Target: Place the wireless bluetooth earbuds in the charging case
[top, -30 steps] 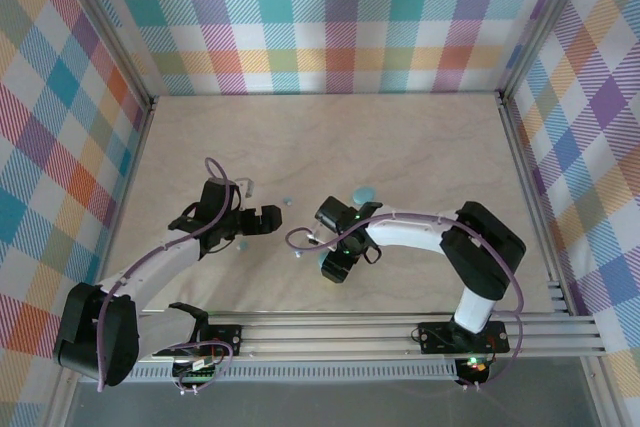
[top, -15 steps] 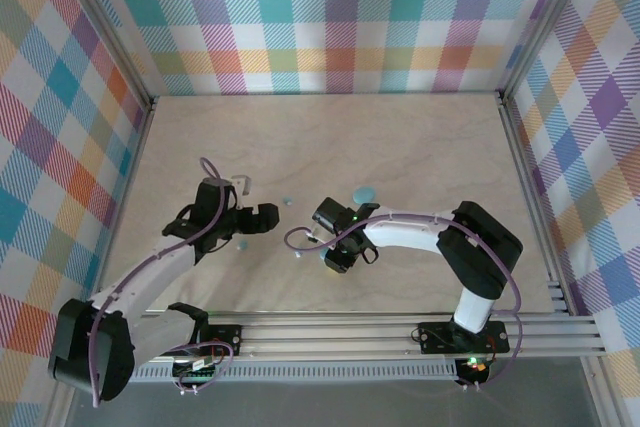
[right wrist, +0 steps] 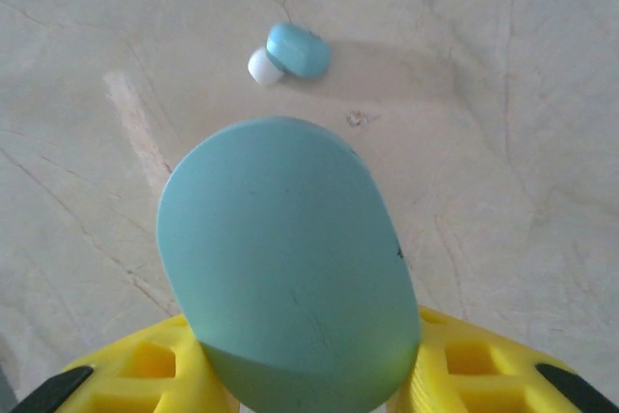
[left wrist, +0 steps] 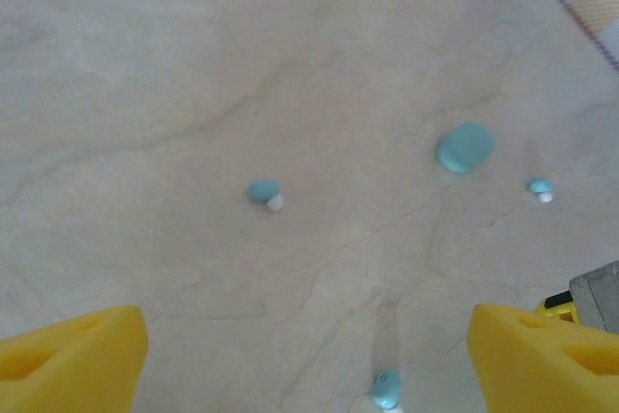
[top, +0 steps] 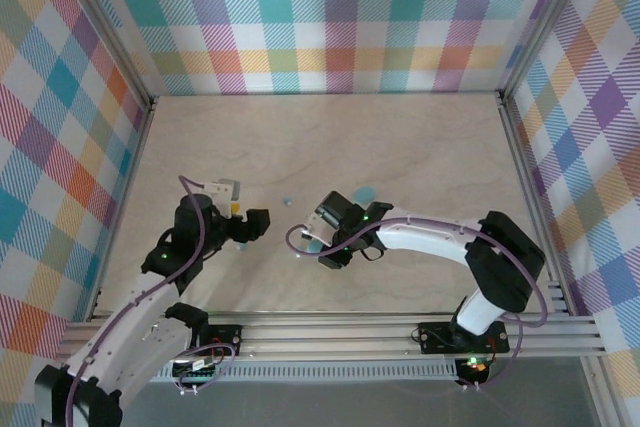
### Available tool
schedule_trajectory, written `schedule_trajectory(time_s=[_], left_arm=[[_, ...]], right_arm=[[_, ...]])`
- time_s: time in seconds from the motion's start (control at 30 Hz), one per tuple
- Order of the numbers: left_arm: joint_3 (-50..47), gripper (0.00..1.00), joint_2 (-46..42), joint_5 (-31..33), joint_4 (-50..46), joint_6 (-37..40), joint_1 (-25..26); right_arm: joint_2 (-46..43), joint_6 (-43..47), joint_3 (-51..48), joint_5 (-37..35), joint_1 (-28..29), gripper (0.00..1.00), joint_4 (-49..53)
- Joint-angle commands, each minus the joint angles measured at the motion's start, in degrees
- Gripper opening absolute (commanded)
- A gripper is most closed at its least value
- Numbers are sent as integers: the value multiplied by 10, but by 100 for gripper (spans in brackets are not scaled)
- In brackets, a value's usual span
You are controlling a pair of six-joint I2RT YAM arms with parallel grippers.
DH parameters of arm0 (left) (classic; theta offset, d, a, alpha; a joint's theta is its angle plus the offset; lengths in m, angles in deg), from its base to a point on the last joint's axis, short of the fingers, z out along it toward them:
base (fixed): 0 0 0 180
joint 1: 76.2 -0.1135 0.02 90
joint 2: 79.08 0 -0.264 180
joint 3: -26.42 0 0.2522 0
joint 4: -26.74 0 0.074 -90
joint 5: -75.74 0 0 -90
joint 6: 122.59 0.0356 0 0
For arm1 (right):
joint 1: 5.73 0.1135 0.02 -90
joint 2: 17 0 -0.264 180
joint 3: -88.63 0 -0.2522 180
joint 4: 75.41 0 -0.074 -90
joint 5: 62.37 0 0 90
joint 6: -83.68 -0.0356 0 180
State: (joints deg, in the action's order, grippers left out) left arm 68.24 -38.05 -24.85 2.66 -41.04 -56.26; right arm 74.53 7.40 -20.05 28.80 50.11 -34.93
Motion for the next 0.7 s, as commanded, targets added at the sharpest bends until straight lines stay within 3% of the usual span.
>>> schedule_trajectory(time_s=[0.0, 0.17, 0.37, 0.53, 0.67], left_arm=[[-14, 85, -49, 3, 46, 29, 14], [39, 86, -64, -32, 48, 98, 28], [65, 94, -27, -234, 152, 176, 69], [133, 95, 33, -273, 67, 243, 120], [123, 94, 50, -303, 115, 235, 135]], right_arm=[[-35, 38, 19, 43, -11, 27, 35], [-70, 64, 106, 106, -48, 26, 148], [-109, 62, 145, 206, -83, 26, 201], [-149, 55, 137, 230, -85, 26, 205], [-168, 64, 140, 229, -86, 26, 223]])
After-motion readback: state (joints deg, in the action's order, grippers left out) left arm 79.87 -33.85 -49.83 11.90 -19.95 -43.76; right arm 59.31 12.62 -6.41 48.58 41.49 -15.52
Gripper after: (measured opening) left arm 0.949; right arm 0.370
